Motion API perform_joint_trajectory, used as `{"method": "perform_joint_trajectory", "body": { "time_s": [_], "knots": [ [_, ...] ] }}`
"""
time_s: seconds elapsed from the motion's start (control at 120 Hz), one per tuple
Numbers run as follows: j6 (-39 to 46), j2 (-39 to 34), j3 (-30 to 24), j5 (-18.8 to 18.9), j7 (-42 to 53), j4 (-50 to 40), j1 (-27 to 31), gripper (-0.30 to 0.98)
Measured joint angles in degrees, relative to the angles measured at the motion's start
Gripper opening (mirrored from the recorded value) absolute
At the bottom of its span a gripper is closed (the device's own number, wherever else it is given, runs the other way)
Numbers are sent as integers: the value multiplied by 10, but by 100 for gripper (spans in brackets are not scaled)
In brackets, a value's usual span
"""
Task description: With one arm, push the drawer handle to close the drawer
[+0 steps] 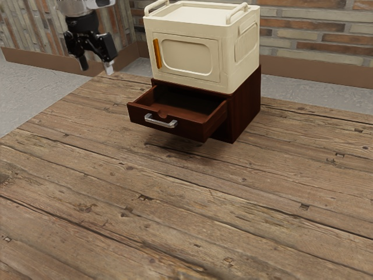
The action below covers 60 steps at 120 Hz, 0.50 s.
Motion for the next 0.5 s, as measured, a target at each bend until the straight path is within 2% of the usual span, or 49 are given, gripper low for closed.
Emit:
{"method": "perform_joint_trajectory", "body": {
  "time_s": [0.258,0.358,0.5],
  "knots": [
    [-20,-9,1,-1,-5,-9,3,69],
    [-40,-36,-5,-1,-11,74,-3,69],
    [-56,-54,-20,-3,-22,88,-16,69]
  ]
}}
